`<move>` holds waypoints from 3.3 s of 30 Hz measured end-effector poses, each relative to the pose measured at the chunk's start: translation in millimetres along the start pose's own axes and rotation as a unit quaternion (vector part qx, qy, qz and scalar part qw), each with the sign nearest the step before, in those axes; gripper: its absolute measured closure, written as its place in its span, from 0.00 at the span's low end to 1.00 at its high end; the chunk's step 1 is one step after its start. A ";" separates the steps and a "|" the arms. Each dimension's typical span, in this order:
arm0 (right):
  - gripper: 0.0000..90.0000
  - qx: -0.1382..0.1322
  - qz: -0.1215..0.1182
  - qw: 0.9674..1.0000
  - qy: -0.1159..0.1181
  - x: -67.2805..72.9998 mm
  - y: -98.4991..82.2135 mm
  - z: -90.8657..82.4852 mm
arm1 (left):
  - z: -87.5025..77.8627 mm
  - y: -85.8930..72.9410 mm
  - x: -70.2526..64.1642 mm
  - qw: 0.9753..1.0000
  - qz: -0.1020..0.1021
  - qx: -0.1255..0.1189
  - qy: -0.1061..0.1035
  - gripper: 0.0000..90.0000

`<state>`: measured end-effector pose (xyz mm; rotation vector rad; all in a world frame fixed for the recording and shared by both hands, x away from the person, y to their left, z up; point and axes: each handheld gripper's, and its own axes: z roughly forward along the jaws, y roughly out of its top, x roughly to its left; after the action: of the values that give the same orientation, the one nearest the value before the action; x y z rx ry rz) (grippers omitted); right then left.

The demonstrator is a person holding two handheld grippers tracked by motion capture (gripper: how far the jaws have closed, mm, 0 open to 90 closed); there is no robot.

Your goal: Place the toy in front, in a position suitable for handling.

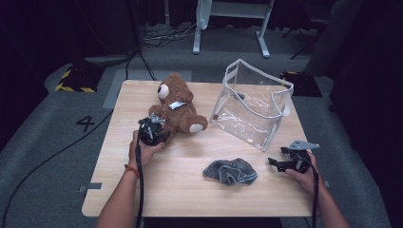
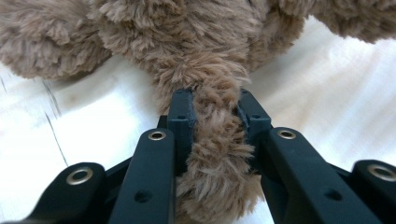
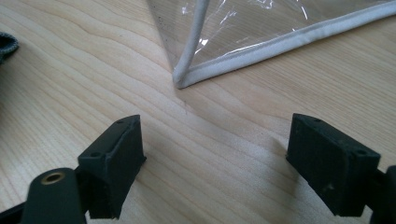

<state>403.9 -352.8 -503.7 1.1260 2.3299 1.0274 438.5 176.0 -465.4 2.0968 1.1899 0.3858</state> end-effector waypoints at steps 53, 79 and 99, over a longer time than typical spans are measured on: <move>0.21 0.001 -0.001 1.000 0.001 0.5 -0.4 -0.5 | -12.4 23.8 -124.6 0.986 0.121 -0.093 -0.068 0.37; 0.27 -0.005 -0.034 0.996 0.077 13.8 6.0 -13.5 | -14.5 26.1 -124.6 0.983 0.095 -0.103 -0.117 0.99; 0.21 -0.051 -0.158 0.970 0.177 115.0 51.5 -12.3 | -39.4 11.3 -165.0 0.975 0.137 -0.081 -0.157 0.99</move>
<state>352.6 -246.5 -457.8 0.5398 2.5802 1.2875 335.3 49.9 -416.9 2.0871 0.6658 0.2523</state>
